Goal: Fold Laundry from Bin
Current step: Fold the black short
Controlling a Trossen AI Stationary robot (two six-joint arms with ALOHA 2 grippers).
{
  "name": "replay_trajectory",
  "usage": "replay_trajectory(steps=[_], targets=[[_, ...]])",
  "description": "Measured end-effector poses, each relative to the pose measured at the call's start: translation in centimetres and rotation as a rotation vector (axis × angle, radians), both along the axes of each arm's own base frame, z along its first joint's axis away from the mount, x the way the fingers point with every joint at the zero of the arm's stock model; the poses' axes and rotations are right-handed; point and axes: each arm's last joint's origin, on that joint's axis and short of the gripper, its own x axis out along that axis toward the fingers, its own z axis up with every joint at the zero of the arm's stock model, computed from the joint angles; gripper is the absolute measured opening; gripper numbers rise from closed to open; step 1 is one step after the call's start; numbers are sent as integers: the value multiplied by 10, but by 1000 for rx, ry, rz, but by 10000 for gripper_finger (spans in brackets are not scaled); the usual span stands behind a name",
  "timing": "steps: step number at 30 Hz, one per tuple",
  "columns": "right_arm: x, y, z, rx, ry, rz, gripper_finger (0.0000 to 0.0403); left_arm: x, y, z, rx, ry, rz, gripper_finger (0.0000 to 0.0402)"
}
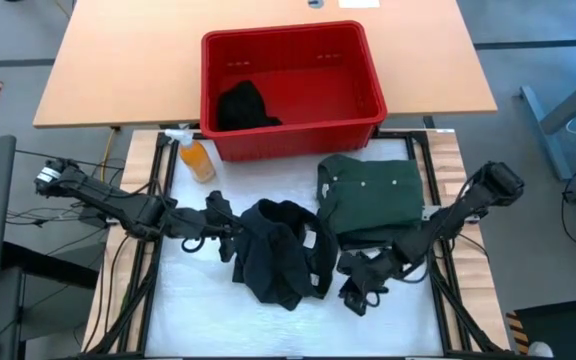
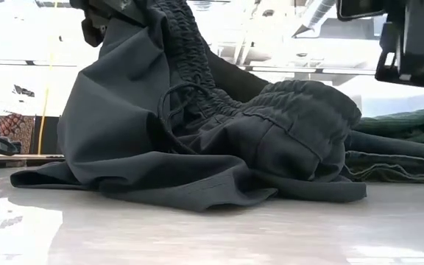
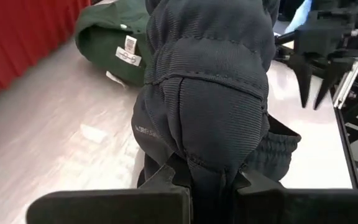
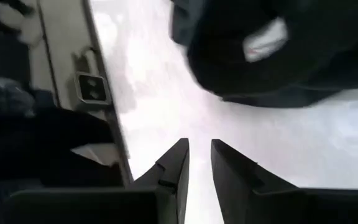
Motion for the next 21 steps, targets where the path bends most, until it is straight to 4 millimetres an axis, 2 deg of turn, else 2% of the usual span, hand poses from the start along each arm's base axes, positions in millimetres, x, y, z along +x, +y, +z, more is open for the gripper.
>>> replay_trajectory(steps=[5, 10, 16, 21], targets=[[17, 9, -20, 100, 24, -99, 140, 2, 5, 0, -2, 6, -18, 8], [29, 9, -30, 146, 20, -98, 223, 2, 7, 0, -6, 7, -14, 8], [30, 11, -31, 119, -13, -148, 315, 2, 7, 0, -22, 6, -9, 8], [32, 7, -32, 64, -58, -259, 347, 2, 7, -1, -36, 11, -16, 8]])
